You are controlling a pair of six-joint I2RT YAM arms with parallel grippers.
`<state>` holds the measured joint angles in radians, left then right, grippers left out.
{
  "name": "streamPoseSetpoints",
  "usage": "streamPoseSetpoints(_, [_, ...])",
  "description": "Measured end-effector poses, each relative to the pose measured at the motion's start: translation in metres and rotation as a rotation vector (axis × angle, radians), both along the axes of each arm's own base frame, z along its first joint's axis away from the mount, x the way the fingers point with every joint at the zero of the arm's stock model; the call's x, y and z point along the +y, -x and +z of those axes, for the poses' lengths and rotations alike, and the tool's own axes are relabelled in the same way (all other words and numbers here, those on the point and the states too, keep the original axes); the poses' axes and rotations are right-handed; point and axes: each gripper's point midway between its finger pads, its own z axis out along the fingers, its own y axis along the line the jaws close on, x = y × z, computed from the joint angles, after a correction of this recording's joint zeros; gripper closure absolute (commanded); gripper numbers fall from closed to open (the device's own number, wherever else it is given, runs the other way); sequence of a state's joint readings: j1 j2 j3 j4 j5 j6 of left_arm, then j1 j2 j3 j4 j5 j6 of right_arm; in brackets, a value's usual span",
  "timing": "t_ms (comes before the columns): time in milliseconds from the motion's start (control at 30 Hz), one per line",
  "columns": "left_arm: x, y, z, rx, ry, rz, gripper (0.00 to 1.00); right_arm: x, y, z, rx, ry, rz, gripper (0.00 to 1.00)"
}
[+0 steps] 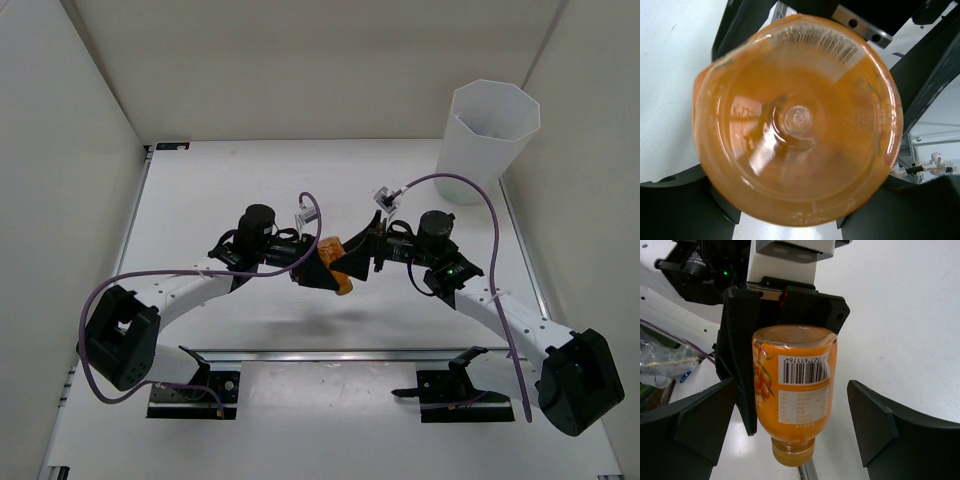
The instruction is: Put the plastic bottles in the bin
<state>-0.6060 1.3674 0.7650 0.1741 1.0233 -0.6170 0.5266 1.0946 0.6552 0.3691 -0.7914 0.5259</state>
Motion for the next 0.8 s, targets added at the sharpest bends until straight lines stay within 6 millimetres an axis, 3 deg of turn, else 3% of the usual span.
streamPoseSetpoints(233, [-0.005,-0.001,0.0,0.012,-0.006,-0.018,0.89,0.006,0.002,-0.003,-0.007,0.006,0.014,0.25])
streamPoseSetpoints(333, [-0.006,-0.001,-0.006,0.029,-0.021,-0.022,0.88,0.009,0.001,-0.007,-0.005,0.025,0.012,0.42])
streamPoseSetpoints(367, [-0.005,-0.002,-0.007,0.035,-0.026,-0.02,0.88,0.009,0.001,-0.009,-0.001,0.031,0.01,0.54])
streamPoseSetpoints(433, [-0.003,-0.003,-0.011,0.053,-0.042,-0.009,0.88,0.009,0.0,-0.01,-0.009,0.04,0.007,0.67])
streamPoseSetpoints(533, [-0.001,0.001,-0.014,0.067,-0.055,-0.02,0.88,0.004,-0.015,-0.013,0.003,0.058,-0.076,1.0])
streamPoseSetpoints(633, [-0.001,0.001,-0.016,0.068,-0.06,-0.016,0.86,0.001,-0.02,-0.012,-0.005,0.064,-0.099,1.0])
streamPoseSetpoints(800, [-0.003,0.0,-0.01,0.055,-0.04,-0.016,0.41,-0.005,-0.025,-0.012,0.003,0.062,-0.117,0.99])
